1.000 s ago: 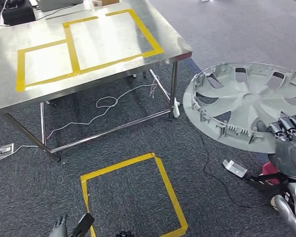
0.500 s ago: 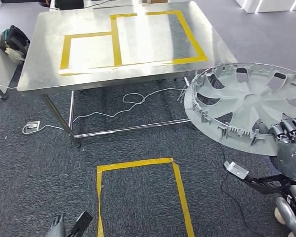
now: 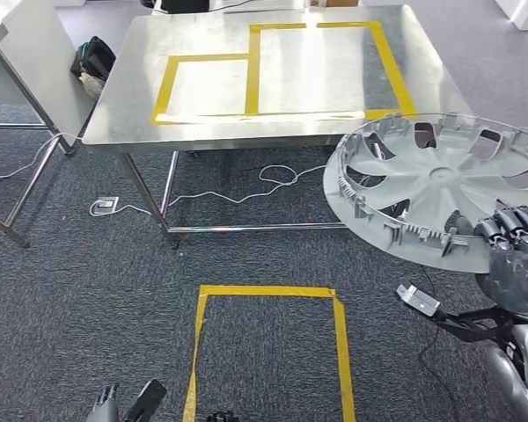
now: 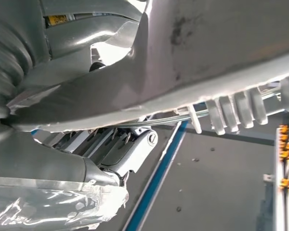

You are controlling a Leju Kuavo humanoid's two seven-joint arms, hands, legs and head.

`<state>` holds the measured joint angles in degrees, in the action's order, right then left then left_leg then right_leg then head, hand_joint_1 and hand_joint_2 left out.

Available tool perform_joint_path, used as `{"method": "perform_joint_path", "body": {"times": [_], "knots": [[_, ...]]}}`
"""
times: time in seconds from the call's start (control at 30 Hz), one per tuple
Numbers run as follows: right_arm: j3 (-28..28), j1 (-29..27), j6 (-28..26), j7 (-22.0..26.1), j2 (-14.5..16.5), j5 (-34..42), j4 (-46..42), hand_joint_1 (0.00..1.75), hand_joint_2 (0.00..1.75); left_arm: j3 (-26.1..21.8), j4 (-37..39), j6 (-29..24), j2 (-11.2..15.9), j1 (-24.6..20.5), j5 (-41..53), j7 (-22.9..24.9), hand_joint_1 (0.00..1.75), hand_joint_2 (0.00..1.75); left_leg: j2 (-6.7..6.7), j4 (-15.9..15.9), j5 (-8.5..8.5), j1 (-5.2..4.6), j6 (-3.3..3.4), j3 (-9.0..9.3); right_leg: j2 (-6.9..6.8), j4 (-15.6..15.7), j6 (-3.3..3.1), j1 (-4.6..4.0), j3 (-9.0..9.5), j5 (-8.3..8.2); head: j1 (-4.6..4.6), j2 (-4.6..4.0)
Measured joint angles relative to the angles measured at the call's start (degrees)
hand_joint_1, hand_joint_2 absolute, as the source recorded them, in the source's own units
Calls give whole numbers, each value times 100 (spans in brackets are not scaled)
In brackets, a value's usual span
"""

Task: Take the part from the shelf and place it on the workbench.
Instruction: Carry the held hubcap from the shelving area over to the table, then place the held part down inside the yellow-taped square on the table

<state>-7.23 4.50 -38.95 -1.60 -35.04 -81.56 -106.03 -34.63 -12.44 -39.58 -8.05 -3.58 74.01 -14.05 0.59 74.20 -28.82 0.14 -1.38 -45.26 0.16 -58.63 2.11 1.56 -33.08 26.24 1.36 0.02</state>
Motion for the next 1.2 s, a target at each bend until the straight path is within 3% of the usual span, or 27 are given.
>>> {"method": "perform_joint_path", "body": {"times": [0.03,0.1,0.17,0.27,0.3,0.4,0.47,0.53,0.6,0.63,0.67,0.73,0.77,0.8,0.87,0.93,1.0,1.03,1.07,1.13,1.17,1.2], "knots": [[2,-16,0,10,0,12,0,175,175,-5,1,3,4,3,-24,-41,0,175,0,-214,161,1,7,109,-29,0,5,0,12,8,1,0],[20,-40,0,31,-3,43,-1,175,175,-27,1,41,15,2,-101,-201,0,175,-7,-1015,525,-3,39,544,-65,-7,45,-14,38,38,2,0],[57,-61,0,65,-15,79,-3,175,175,-43,1,121,19,-3,-174,-428,0,175,-11,-1554,648,-2,78,836,-80,-22,95,-42,40,69,-4,0],[116,-101,0,109,-38,123,-9,175,175,-50,4,249,8,7,-231,-687,0,175,-4,-1645,629,6,88,867,-81,-1,51,-61,50,70,-16,0],[135,-118,0,126,-41,135,-12,175,175,-60,5,317,12,9,-249,-756,0,175,3,-1649,612,-4,118,865,-85,29,70,-53,75,44,-17,0],[180,-168,0,189,-49,170,-25,175,175,-92,5,534,31,13,-269,-968,0,175,34,-1714,483,-15,296,924,-90,-24,246,-27,94,-36,-31,0],[190,-170,0,221,-56,190,-32,175,175,-99,7,583,37,17,-230,-1025,0,175,43,-1744,423,-3,370,1021,-61,-418,223,-26,-109,144,-60,0],[191,-172,0,233,-58,204,-33,175,175,-102,7,596,50,26,-188,-1048,0,175,43,-1743,391,-3,395,1084,-27,-1166,192,-30,-529,460,-79,0],[192,-196,0,243,-57,211,-32,175,175,-104,7,612,58,43,-166,-1088,0,175,43,-1739,331,5,378,1168,-20,-1674,207,-22,-886,567,-86,0],[192,-213,0,249,-57,211,-32,175,175,-105,7,617,60,51,-158,-1106,0,175,44,-1735,289,19,356,1232,-21,-1627,228,-10,-923,483,-87,0],[192,-229,0,255,-57,211,-31,175,175,-107,7,621,59,58,-156,-1118,0,175,46,-1730,240,42,325,1308,-24,-1365,263,10,-851,317,-87,0],[190,-246,1,260,-55,210,-28,175,175,-108,8,626,75,65,-156,-1126,0,175,50,-1698,120,71,226,1452,-17,-550,360,81,-570,-92,-112,0],[188,-251,2,262,-51,209,-25,175,175,-109,8,628,88,61,-156,-1127,0,175,47,-1697,62,66,174,1493,-1,-253,363,108,-450,-189,-125,0],[188,-254,3,264,-50,209,-24,175,175,-110,9,630,102,57,-156,-1129,0,175,46,-1712,7,56,123,1523,19,-81,343,126,-384,-229,-132,0],[191,-253,4,266,-51,215,-26,175,175,-111,9,632,115,44,-157,-1136,0,175,44,-1744,-17,50,44,1569,51,-44,224,125,-325,-151,-111,0],[203,-257,4,265,-56,219,-30,175,175,-111,10,634,119,25,-157,-1139,0,175,27,-1465,135,71,-24,1442,58,-34,130,120,-244,-108,-85,0],[218,-261,4,267,-58,219,-29,175,175,-110,11,637,114,10,-155,-1139,0,175,1,-769,227,81,-74,972,54,13,57,107,-95,-20,-75,0],[222,-257,4,269,-59,219,-28,175,175,-109,13,637,110,16,-154,-1139,0,175,-6,-422,112,80,-86,693,49,50,35,96,7,29,-74,0],[222,-256,4,273,-59,220,-28,175,175,-108,14,637,109,29,-156,-1135,0,175,-7,-193,-125,77,-84,456,50,96,21,85,129,82,-73,0],[220,-255,7,278,-59,224,-23,175,175,-110,17,635,113,55,-175,-1126,0,175,-7,-181,-663,53,-32,180,52,206,14,61,432,207,-73,-1],[216,-250,9,280,-58,227,-17,175,175,-113,19,631,116,62,-189,-1118,0,175,-7,-375,-753,28,16,130,56,261,22,48,591,286,-73,-1],[209,-241,12,285,-58,230,-9,175,175,-118,22,622,123,71,-203,-1111,0,175,-6,-666,-581,-5,82,110,57,306,30,35,743,375,-72,-1]]}}
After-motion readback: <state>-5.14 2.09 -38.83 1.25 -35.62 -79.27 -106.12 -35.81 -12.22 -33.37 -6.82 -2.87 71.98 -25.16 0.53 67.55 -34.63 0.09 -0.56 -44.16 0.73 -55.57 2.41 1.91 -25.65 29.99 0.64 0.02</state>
